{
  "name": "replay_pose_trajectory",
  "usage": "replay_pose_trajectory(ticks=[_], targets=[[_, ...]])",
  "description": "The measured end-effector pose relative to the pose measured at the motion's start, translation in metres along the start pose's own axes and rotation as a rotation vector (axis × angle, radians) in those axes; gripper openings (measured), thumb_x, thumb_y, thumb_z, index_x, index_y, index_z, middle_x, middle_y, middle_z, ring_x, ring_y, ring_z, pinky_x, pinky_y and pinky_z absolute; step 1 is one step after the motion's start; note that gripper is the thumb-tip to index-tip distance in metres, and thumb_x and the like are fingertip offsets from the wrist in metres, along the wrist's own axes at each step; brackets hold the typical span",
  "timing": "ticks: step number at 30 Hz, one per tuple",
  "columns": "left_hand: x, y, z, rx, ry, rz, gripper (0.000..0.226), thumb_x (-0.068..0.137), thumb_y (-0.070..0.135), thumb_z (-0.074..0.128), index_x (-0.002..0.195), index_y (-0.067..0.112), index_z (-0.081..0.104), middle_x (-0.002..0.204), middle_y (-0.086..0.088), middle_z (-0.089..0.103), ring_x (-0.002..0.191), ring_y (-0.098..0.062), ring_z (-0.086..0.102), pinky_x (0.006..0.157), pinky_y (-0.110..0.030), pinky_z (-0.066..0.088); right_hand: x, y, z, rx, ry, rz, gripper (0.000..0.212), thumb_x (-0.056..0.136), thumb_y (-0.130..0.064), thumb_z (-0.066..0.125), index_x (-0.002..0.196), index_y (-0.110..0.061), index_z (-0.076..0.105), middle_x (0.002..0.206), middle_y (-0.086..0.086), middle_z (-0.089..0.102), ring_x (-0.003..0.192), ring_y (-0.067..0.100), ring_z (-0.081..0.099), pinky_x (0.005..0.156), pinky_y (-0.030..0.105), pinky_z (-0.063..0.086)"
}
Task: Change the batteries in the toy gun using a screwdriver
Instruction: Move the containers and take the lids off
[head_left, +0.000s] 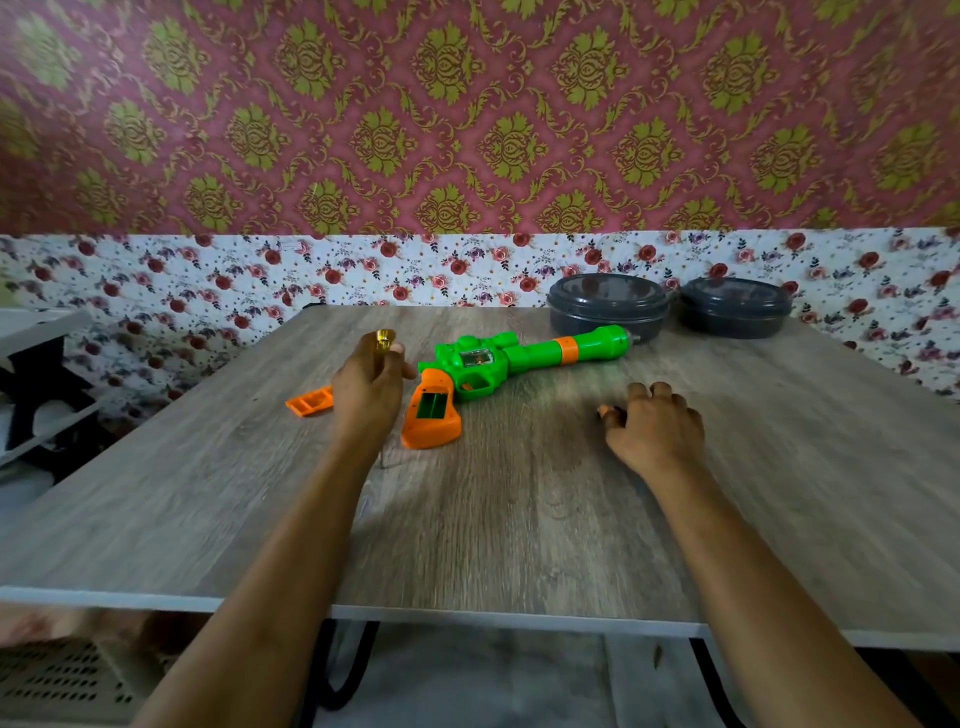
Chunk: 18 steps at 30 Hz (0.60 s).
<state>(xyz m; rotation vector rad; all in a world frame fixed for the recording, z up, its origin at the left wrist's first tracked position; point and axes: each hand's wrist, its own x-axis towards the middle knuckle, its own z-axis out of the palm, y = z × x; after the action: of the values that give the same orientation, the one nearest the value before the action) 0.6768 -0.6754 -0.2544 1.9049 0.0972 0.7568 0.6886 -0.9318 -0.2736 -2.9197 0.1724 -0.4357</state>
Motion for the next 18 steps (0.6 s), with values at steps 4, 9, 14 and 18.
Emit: replay_pose_trajectory(ticks=[4, 9, 14, 18], targets=[[-0.002, -0.005, 0.000, 0.027, 0.062, 0.152, 0.026, 0.101, 0.015, 0.039, 0.127, 0.011, 0.041, 0.090, 0.000, 0.067, 0.051, -0.002, 0.048, 0.048, -0.024, 0.037, -0.001, -0.005, -0.005, -0.014, 0.078, -0.036, 0.046, 0.092, -0.037, 0.043, 0.125, -0.007, 0.047, 0.130, 0.018, 0.046, 0.123, 0.034, 0.039, 0.104, 0.043, 0.031], [0.002, -0.009, -0.025, 0.187, 0.111, 0.266, 0.027, 0.091, 0.017, 0.050, 0.117, 0.009, 0.055, 0.114, -0.008, 0.063, 0.096, -0.028, 0.054, 0.079, -0.036, 0.041, -0.012, -0.028, -0.012, 0.003, 0.100, -0.200, 0.046, 0.090, -0.035, 0.045, 0.125, -0.005, 0.048, 0.131, 0.017, 0.047, 0.126, 0.032, 0.037, 0.107, 0.038, 0.029], [0.000, -0.008, -0.075, 0.392, 0.150, 0.277, 0.028, 0.085, 0.003, 0.065, 0.111, 0.013, 0.069, 0.117, -0.014, 0.049, 0.105, -0.028, 0.047, 0.080, -0.023, 0.037, -0.032, -0.065, -0.008, 0.133, -0.066, -0.334, 0.051, 0.091, -0.038, 0.047, 0.132, -0.008, 0.043, 0.138, 0.015, 0.045, 0.130, 0.029, 0.037, 0.106, 0.033, 0.030], [0.005, -0.026, -0.117, 0.351, 0.379, 0.216, 0.019, 0.080, 0.003, 0.065, 0.098, 0.008, 0.068, 0.096, -0.015, 0.062, 0.074, -0.022, 0.059, 0.062, -0.019, 0.042, -0.043, -0.089, 0.002, 0.164, -0.239, -0.347, 0.056, 0.091, -0.044, 0.045, 0.135, -0.010, 0.039, 0.142, 0.014, 0.040, 0.134, 0.028, 0.035, 0.107, 0.035, 0.031]])
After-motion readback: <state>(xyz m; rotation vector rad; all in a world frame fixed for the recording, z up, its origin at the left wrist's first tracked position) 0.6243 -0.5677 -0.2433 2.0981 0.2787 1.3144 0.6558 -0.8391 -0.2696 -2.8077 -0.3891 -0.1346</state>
